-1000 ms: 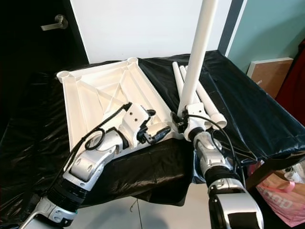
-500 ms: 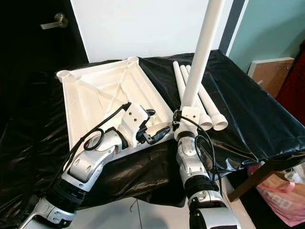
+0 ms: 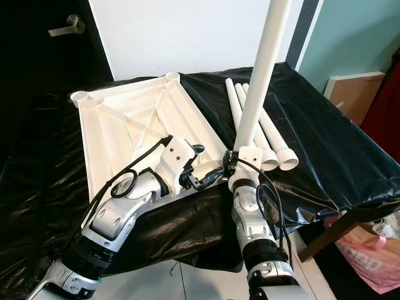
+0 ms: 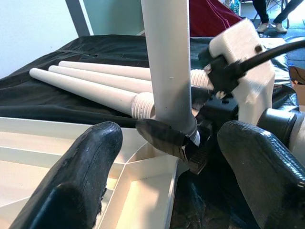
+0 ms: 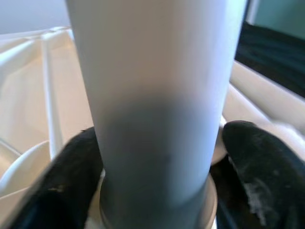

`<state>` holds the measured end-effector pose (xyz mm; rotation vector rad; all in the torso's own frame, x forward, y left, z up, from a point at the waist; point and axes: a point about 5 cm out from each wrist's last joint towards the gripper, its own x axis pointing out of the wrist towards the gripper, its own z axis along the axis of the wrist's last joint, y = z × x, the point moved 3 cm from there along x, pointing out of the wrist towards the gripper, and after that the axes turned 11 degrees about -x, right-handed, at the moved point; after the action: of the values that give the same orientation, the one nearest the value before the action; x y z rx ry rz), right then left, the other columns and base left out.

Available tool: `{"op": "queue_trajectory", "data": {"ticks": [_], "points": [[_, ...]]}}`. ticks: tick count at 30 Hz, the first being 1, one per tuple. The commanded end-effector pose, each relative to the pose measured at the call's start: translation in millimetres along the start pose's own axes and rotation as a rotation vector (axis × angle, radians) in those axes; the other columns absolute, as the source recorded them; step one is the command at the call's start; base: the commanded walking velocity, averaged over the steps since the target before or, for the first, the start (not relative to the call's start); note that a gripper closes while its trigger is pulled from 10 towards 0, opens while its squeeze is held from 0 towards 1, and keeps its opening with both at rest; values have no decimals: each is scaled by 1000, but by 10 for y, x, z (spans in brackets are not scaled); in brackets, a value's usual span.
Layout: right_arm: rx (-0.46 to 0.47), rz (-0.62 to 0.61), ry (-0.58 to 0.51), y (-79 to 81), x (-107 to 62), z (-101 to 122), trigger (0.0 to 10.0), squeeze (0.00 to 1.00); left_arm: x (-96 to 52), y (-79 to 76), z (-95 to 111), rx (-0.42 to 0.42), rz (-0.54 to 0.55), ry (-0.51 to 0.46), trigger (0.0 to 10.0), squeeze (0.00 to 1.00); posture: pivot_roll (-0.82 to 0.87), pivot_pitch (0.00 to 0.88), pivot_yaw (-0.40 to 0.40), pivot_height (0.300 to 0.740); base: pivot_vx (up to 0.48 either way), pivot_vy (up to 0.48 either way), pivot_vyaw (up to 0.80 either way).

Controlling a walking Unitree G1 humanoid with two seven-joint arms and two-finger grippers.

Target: Building children table

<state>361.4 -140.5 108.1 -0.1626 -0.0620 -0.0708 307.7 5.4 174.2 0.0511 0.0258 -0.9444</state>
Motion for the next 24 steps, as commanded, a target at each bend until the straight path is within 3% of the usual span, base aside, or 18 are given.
{"op": "queue_trajectory", "data": {"ticks": [1,3,7,17,18,24], "points": [[21,45,-21,-67,-17,9,10000,1000,33,-67,-19,4,-60,17,10000,0,-178,4,5,740,0,0,0],[25,74,-34,-102,-23,19,10000,1000,38,-72,-16,5,-63,16,10000,0,-178,4,5,740,0,0,0],[3,284,-81,-214,-15,51,10000,1000,37,-64,-21,9,-65,19,10000,0,-173,0,5,740,0,0,0],[-41,507,-83,-166,54,94,10000,1000,13,-67,-39,10,-67,24,10000,0,-168,0,6,740,0,0,0],[-58,546,-76,-131,85,98,10000,0,13,-71,-37,10,-68,23,10000,0,-163,0,7,740,0,0,0],[-110,630,-49,-31,148,86,10000,0,4,-70,-33,13,-66,23,10000,0,-149,0,2,740,0,0,0]]}}
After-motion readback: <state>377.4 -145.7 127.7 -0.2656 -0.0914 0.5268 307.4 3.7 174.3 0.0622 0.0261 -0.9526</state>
